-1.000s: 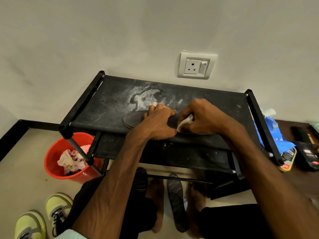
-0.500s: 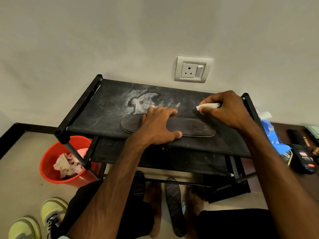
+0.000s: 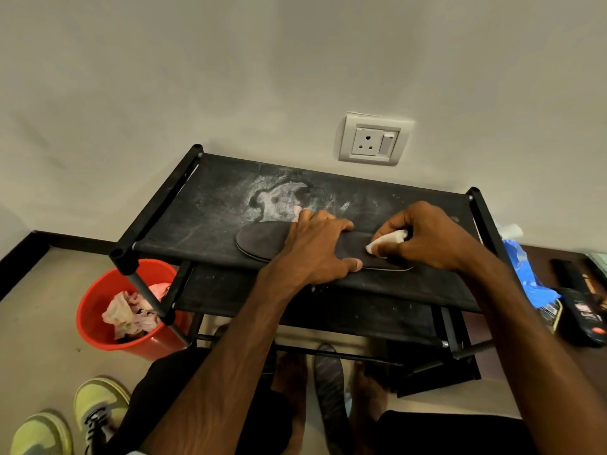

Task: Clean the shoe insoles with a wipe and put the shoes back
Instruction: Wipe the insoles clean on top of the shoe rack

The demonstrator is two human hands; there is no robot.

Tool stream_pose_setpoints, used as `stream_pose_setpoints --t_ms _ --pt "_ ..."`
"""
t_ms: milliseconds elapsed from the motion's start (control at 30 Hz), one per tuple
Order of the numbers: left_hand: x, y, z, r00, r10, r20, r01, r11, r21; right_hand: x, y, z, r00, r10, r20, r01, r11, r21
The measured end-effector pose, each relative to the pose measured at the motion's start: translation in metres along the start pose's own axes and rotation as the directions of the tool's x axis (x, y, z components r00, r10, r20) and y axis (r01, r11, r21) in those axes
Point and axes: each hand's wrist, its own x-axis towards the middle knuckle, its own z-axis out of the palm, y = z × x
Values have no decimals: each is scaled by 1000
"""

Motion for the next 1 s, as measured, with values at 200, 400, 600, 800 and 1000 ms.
stream_pose_setpoints --t_ms 200,400,600,800,1000 --pt "1 -1 1 1000 -10 1 10 1000 -27 -18 -5 5 1000 -11 -13 11 1000 -6" --pt "2 -1 0 1000 -2 -4 2 1000 -18 -24 -10 28 979 85 -183 -92 995 -31" --pt "2 -1 1 1000 5 19 -4 999 -45 -6 -13 41 941 128 -312 -134 991 5" --pt "2 -2 1 999 -17 42 20 998 -66 12 -15 44 912 154 -381 -151 988 38" --pt "0 -1 6 1000 -23 -13 21 995 -99 -19 -11 39 942 143 -304 -144 989 20"
